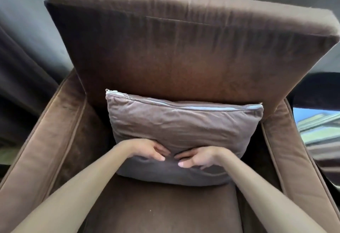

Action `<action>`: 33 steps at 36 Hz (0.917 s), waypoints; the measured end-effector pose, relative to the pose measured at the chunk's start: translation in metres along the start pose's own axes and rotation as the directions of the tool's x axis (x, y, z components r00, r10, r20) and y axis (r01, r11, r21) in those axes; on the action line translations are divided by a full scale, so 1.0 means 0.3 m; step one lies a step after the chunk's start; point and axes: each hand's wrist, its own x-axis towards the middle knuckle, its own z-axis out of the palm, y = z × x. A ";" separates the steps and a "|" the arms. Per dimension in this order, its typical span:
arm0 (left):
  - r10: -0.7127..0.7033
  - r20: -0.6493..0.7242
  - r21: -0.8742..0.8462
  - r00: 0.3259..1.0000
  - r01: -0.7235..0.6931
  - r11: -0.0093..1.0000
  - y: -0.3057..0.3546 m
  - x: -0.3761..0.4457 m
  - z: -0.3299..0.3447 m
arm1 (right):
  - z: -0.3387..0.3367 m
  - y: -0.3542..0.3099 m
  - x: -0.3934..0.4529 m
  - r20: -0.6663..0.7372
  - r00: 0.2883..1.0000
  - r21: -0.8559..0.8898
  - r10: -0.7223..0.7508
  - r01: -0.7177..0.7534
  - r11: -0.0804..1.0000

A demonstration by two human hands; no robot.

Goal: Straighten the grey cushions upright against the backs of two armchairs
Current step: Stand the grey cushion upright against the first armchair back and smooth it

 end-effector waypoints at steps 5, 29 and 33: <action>-0.008 0.026 -0.016 1.000 0.008 1.000 -0.033 -0.019 -0.063 | -0.118 0.108 -0.082 0.080 0.996 -0.023 0.029 -0.027 0.999; -0.166 0.097 0.345 0.981 0.123 0.931 -0.096 0.175 0.114 | 0.031 0.105 0.167 0.071 0.986 -0.292 0.151 -0.124 0.948; -0.262 0.027 0.410 0.965 0.228 0.883 -0.152 0.135 0.053 | -0.033 0.183 0.138 0.106 0.975 -0.288 0.195 -0.158 0.945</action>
